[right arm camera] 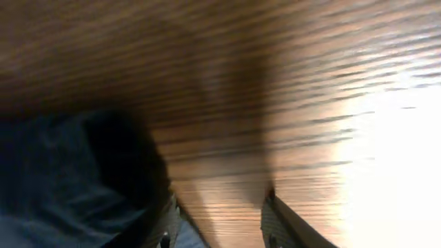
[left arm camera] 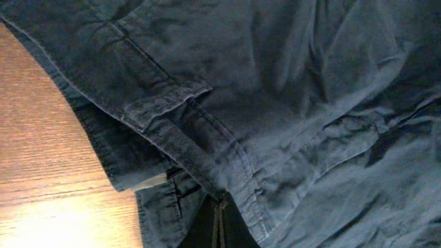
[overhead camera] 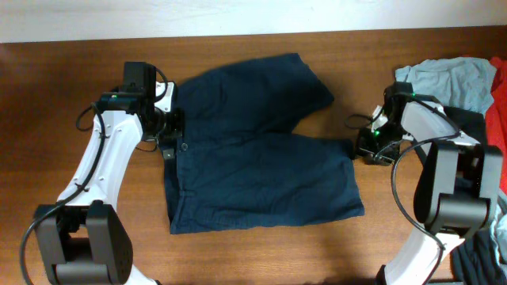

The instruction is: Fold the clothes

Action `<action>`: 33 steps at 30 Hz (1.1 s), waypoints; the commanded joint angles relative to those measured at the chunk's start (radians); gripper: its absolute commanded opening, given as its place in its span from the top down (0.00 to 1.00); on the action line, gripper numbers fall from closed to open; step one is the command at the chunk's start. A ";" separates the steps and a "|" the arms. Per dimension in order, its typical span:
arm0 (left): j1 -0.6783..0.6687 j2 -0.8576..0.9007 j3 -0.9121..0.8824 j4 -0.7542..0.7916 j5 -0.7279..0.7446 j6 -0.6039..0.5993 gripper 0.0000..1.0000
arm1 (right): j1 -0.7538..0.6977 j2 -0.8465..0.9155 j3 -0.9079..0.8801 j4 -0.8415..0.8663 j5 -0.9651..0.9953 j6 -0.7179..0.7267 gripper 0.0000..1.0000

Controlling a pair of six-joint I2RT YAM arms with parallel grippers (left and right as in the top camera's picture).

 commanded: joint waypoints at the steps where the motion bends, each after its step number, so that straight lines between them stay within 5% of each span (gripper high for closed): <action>1: 0.005 -0.023 0.019 0.002 -0.016 0.009 1.00 | 0.000 0.004 -0.028 0.019 -0.283 -0.136 0.57; 9: 0.006 -0.023 0.019 0.002 -0.016 0.009 1.00 | 0.000 0.004 -0.027 0.037 -0.372 -0.197 0.54; 17: 0.005 -0.023 0.019 0.002 -0.015 0.009 1.00 | 0.002 0.004 -0.028 0.032 -0.120 -0.089 0.54; 30: 0.005 -0.023 0.019 0.002 -0.015 0.009 1.00 | 0.102 0.004 -0.029 0.242 -0.104 -0.058 0.57; 33: 0.005 -0.023 0.019 0.002 -0.015 0.009 1.00 | 0.149 0.004 -0.029 0.269 0.082 0.045 0.58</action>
